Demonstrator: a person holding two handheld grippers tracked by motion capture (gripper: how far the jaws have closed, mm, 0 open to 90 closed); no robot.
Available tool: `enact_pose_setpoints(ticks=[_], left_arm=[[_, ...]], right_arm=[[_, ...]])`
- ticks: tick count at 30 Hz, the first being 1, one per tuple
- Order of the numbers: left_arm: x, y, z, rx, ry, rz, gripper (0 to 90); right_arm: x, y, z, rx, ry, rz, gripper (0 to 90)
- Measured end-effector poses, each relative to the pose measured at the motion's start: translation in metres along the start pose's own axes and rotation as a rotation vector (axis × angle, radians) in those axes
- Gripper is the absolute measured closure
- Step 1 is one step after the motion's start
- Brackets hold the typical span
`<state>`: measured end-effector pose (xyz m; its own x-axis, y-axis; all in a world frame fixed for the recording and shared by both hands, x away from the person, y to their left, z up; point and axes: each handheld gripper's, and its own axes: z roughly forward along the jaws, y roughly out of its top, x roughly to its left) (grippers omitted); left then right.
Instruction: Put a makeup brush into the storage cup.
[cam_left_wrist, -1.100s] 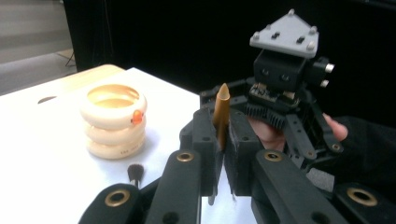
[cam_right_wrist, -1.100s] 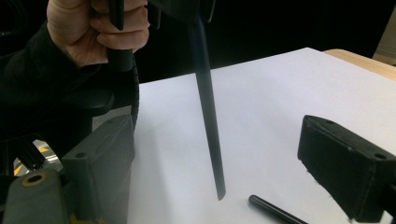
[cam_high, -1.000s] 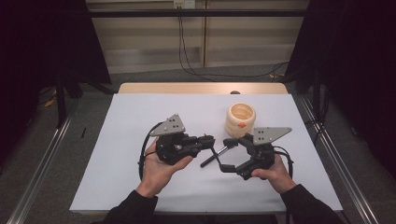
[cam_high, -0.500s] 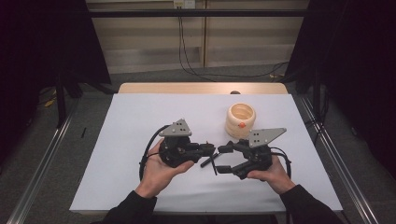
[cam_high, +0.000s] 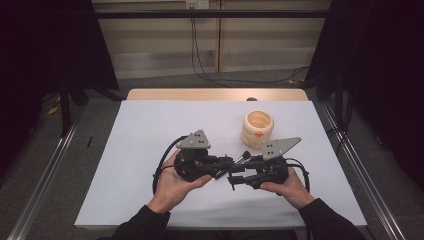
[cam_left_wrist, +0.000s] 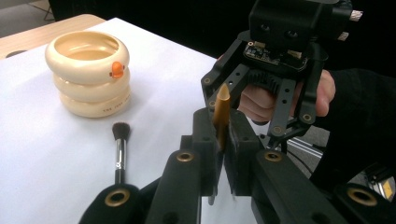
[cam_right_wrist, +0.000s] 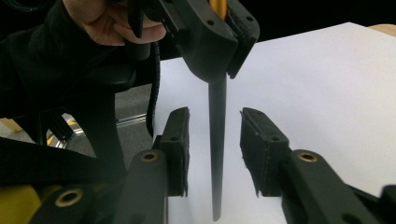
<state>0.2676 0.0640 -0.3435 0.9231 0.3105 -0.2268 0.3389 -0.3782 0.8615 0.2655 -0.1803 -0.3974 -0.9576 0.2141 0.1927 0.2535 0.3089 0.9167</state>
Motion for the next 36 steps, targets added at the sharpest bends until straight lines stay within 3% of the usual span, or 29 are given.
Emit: enact_pose_setpoints(ticks=[16,25,28,31,33,36], left_arm=[[-0.0015,-0.0008,0.0045,0.011,-0.028,0.004,84.1],[0.0023,-0.0026,0.0059,-0.017,-0.032,-0.018,82.5],[0.0046,-0.0035,0.0059,-0.027,-0.016,-0.027,73.2],[0.0059,-0.0042,0.0063,-0.033,0.011,-0.017,56.0],[0.0057,-0.0036,0.0063,-0.039,0.03,-0.013,39.6],[0.0038,-0.0027,0.0061,-0.071,0.043,0.013,27.3]], right_arm=[[0.001,-0.0002,0.0039,0.009,0.029,-0.001,83.1],[0.0007,0.0,0.0021,0.006,0.006,-0.008,83.9],[0.0012,0.0003,0.0022,0.007,0.005,-0.013,83.9],[0.0015,0.0006,0.0015,0.004,-0.002,-0.011,83.9],[0.0015,0.0007,0.0007,0.002,-0.004,-0.011,83.9],[0.0007,0.001,-0.0008,-0.006,-0.013,-0.01,83.9]])
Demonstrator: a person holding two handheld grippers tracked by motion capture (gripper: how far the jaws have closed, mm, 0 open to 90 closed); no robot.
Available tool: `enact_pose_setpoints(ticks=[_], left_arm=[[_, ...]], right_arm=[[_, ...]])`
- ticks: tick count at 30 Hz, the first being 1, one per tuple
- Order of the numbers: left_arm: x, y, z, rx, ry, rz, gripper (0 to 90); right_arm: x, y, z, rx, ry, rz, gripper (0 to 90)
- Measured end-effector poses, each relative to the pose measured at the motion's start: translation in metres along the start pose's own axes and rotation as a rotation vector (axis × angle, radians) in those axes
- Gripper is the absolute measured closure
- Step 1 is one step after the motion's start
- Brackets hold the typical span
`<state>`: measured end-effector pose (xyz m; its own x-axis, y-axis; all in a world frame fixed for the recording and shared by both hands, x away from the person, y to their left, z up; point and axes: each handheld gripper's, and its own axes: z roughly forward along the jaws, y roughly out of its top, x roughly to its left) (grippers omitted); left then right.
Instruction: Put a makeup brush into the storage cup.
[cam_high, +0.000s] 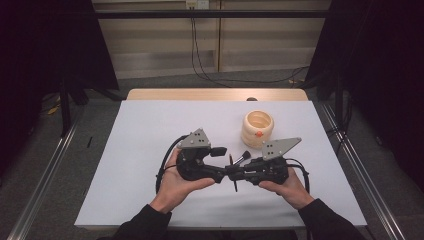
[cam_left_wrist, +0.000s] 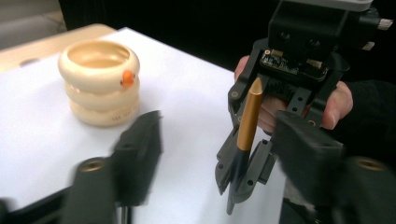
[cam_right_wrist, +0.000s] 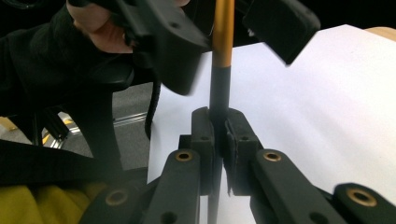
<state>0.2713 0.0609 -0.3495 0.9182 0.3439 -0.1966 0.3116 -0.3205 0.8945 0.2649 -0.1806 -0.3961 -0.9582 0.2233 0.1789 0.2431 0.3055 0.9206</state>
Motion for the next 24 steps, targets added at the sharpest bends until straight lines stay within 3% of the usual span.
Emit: enact_pose_setpoints(ticks=[3,8,9,12,15,18,24], left_arm=[[-0.001,0.001,0.0,-0.026,0.035,0.026,14.1],[0.0,0.0,-0.001,-0.072,0.067,0.051,4.1],[0.0,-0.001,-0.002,-0.091,0.059,0.047,3.5],[0.001,-0.003,-0.003,-0.111,0.091,0.061,2.5],[0.003,-0.006,-0.005,-0.131,0.117,0.039,1.7],[0.005,-0.01,-0.008,-0.136,0.172,0.026,2.1],[0.009,-0.019,-0.017,-0.151,0.213,0.012,1.1]], right_arm=[[0.0,0.0,-0.001,-0.007,-0.004,-0.001,84.0],[0.0,0.001,-0.003,-0.01,-0.023,-0.001,83.9],[-0.001,0.001,-0.004,-0.013,-0.021,0.003,83.9],[-0.001,0.001,-0.004,-0.019,-0.024,0.005,83.9],[-0.001,0.001,-0.005,-0.017,-0.03,0.005,83.9],[-0.001,0.001,-0.005,-0.018,-0.031,0.006,83.9],[-0.002,0.001,-0.007,-0.019,-0.049,0.006,83.9]])
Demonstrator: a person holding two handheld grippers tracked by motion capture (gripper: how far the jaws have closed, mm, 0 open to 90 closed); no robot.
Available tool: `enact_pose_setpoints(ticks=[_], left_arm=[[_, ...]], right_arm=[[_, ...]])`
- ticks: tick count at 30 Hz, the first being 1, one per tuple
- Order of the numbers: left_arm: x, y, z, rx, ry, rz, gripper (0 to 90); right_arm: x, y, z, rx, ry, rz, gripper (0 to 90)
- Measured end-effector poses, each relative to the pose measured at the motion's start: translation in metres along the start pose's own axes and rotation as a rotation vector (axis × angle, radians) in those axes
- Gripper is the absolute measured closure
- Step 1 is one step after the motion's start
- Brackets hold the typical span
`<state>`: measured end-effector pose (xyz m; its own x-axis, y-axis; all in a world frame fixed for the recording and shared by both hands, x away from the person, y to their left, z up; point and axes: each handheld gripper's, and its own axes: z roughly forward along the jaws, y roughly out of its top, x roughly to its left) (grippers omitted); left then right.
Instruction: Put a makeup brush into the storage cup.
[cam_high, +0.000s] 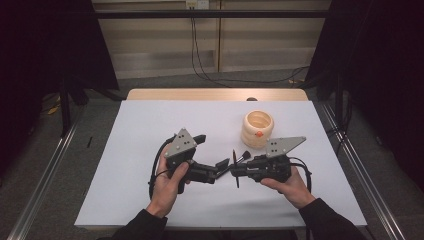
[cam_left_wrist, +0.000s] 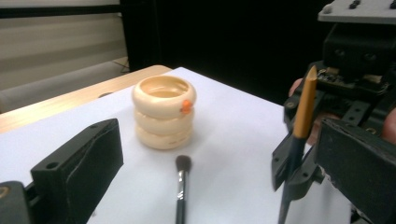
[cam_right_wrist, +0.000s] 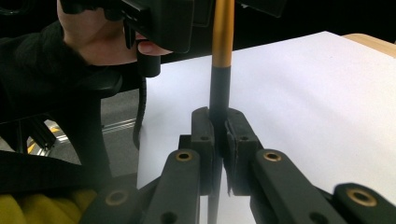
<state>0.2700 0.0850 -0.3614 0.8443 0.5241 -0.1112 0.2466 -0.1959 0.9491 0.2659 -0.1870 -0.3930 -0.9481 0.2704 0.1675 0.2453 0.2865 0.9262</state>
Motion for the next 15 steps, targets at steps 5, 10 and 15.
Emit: enact_pose_setpoints(ticks=[5,10,15], left_arm=[[0.002,-0.008,-0.009,-0.021,0.029,-0.007,0.9],[0.009,-0.016,-0.017,-0.009,0.052,-0.015,1.2],[0.013,-0.024,-0.026,0.003,0.081,-0.005,1.3]], right_arm=[[-0.001,0.0,-0.002,-0.009,-0.011,-0.002,83.9],[-0.001,0.0,-0.003,-0.014,-0.018,0.005,83.9],[-0.002,-0.001,-0.005,-0.02,-0.035,0.005,83.9]])
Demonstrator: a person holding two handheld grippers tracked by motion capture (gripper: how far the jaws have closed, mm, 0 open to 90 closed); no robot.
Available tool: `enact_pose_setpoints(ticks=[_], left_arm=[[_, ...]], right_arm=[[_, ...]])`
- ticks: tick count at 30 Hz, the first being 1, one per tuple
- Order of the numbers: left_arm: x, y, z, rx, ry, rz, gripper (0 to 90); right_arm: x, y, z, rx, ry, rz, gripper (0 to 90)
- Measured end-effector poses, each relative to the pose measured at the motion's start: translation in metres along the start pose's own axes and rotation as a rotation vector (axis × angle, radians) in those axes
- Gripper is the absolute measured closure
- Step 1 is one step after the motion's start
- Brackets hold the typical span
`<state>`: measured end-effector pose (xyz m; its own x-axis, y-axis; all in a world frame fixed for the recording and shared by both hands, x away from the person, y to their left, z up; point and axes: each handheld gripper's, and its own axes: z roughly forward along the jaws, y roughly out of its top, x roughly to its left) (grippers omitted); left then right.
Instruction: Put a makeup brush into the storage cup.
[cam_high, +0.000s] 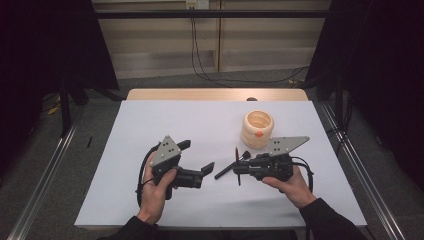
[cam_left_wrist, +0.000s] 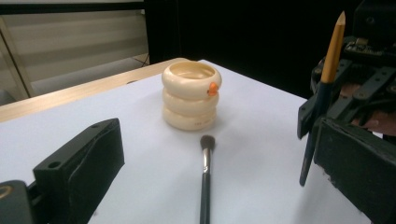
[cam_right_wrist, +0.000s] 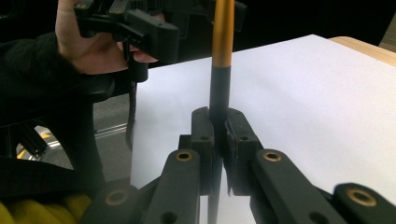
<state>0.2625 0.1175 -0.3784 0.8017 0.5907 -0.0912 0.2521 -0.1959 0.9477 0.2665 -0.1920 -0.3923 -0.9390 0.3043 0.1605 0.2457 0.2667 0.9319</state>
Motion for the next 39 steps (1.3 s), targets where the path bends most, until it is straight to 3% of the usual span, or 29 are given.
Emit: enact_pose_setpoints(ticks=[6,10,28,34,39], left_arm=[[0.007,-0.011,-0.011,-0.01,0.054,-0.014,1.4],[0.01,-0.018,-0.018,-0.005,0.051,-0.026,1.1],[0.024,-0.052,-0.053,-0.025,0.177,-0.062,1.3],[0.023,-0.062,-0.062,-0.052,0.204,-0.091,0.7],[0.025,-0.07,-0.063,-0.051,0.21,-0.084,1.0]], right_arm=[[-0.001,0.0,-0.004,-0.01,-0.015,0.006,83.9],[-0.002,0.0,-0.005,-0.015,-0.027,0.006,83.9],[-0.01,0.002,-0.018,-0.046,-0.097,0.022,83.9],[-0.016,0.003,-0.022,-0.062,-0.13,0.026,83.9],[-0.021,0.005,-0.027,-0.076,-0.166,0.021,83.9]])
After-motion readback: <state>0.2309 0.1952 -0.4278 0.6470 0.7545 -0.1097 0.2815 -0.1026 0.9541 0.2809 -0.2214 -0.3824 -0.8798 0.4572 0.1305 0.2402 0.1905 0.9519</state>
